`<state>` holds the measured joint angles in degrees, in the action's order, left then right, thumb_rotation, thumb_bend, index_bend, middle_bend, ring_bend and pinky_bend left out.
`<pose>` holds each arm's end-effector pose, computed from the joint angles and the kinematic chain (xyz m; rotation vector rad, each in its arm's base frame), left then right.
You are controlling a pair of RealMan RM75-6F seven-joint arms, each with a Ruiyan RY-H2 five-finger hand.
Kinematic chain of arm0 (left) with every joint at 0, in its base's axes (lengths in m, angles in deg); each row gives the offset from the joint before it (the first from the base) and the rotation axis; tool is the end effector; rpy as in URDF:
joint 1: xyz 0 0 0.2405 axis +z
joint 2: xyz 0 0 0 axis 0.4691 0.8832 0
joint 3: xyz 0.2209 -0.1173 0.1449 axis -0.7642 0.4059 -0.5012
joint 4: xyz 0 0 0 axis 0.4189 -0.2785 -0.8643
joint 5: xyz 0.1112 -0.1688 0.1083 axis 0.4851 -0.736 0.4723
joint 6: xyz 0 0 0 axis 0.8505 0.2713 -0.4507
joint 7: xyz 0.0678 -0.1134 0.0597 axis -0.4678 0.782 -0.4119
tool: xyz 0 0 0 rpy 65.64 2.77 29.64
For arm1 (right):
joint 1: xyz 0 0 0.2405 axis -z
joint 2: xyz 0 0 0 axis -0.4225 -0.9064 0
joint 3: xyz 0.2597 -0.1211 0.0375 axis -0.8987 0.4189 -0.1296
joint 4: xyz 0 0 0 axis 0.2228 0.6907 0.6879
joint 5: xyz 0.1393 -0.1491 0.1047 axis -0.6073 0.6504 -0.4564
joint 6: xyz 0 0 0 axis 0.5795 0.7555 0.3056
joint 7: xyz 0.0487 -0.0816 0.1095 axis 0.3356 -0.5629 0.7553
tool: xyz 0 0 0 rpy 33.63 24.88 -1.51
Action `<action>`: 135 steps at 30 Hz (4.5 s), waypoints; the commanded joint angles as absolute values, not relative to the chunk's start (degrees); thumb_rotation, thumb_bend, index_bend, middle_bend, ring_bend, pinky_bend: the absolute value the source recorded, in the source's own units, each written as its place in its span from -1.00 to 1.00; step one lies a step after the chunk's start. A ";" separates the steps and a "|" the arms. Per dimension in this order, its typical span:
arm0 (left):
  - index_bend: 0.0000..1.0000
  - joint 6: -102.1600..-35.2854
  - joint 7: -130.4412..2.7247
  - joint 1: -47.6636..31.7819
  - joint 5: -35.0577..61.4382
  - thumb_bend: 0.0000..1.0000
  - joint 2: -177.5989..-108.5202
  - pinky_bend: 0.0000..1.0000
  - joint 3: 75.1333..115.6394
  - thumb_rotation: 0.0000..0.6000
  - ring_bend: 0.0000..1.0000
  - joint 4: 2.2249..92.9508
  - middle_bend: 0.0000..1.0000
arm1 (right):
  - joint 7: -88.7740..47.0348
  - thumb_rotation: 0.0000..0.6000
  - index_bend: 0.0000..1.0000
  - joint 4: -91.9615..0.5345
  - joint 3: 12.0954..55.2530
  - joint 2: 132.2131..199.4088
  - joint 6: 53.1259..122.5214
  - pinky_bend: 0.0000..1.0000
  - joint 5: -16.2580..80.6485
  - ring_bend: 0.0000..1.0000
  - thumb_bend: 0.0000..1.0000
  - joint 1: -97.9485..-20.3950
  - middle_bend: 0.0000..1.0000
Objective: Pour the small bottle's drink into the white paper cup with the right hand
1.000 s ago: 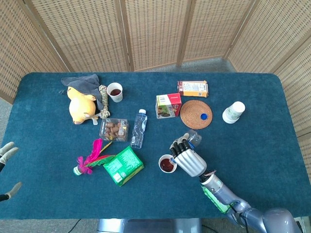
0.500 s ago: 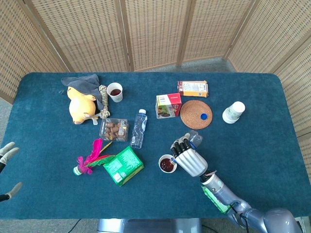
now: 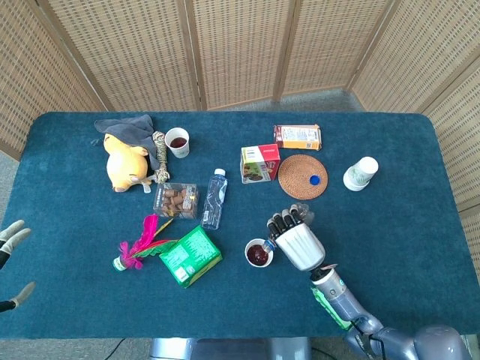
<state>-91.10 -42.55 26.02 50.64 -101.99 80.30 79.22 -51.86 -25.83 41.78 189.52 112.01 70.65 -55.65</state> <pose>-0.3151 0.1260 0.2348 -1.5006 -1.1579 -0.9808 -0.2038 -0.2949 -0.0694 1.7436 -0.0268 1.0793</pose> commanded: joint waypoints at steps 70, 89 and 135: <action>-1.00 -88.24 -43.74 24.75 51.49 -0.26 -101.69 -1.00 79.24 1.00 -1.00 80.59 -1.00 | 29.44 1.00 0.11 -22.02 24.39 181.11 90.81 0.30 39.62 -0.40 0.72 -42.73 -0.03; -1.00 -88.07 -43.61 24.60 51.59 -0.26 -101.62 -1.00 79.06 1.00 -1.00 80.56 -1.00 | 27.37 1.00 0.12 -21.03 26.43 183.67 92.34 0.30 42.14 -0.40 0.77 -42.93 -0.03; -1.00 -88.08 -43.63 24.52 51.60 -0.26 -101.65 -1.00 78.89 1.00 -1.00 80.53 -1.00 | 35.49 1.00 -0.92 -14.44 31.60 184.75 91.68 -0.54 48.08 -1.00 -0.83 -43.66 -1.00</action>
